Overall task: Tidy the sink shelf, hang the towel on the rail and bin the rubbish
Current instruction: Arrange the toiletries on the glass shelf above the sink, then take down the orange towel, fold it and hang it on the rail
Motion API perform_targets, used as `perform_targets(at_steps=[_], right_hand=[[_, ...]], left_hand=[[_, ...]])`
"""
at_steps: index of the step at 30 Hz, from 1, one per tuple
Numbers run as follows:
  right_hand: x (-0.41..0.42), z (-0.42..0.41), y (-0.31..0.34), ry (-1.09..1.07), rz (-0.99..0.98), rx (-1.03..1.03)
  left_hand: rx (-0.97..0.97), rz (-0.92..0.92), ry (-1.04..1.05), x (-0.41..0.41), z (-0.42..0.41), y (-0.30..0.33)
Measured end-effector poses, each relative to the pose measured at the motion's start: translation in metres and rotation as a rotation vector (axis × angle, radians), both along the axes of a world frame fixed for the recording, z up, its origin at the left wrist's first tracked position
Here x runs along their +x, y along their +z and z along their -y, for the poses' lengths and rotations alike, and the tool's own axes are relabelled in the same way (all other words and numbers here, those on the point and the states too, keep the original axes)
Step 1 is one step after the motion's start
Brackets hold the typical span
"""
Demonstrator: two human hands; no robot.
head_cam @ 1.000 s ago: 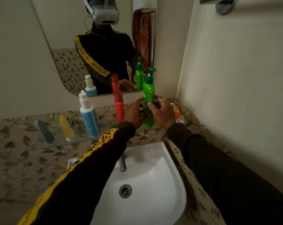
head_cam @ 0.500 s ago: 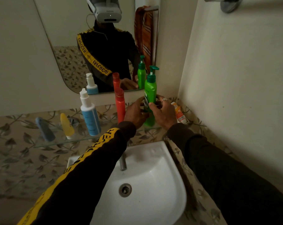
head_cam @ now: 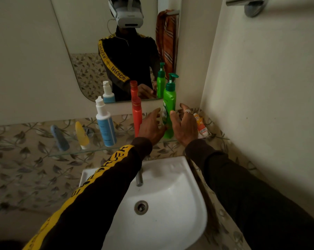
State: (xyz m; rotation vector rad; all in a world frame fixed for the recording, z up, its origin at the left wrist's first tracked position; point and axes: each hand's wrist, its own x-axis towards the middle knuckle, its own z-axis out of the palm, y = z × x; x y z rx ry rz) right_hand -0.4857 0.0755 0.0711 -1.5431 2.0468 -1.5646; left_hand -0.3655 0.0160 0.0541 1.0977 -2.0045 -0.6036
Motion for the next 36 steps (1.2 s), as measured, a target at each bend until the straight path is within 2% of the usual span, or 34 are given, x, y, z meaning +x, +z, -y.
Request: perform_targets(at_steps=[5,10,24,26,30,36], right_hand=[[0.003,-0.011,-0.002,-0.099,0.004,-0.08],[0.008,-0.03,-0.006,-0.178,-0.007,-0.061],[0.024,-0.08,0.008,-0.357,-0.195,-0.016],[0.027,-0.082,0.009,-0.378,-0.235,-0.02],[0.03,-0.084,0.012,-0.437,-0.418,-0.035],[0.023,-0.09,0.019,-0.492,-0.695,-0.045]], left_hand=[[-0.063,-0.047,0.01,0.011,-0.01,-0.003],[-0.096,-0.075,-0.095,0.018,-0.022,-0.009],[-0.33,0.055,-0.176,0.029,-0.028,0.006],[-0.406,0.099,-0.191,0.034,-0.03,0.01],[-0.714,0.243,-0.19,0.044,-0.037,0.018],[-0.945,0.464,-0.085,0.047,-0.043,0.035]])
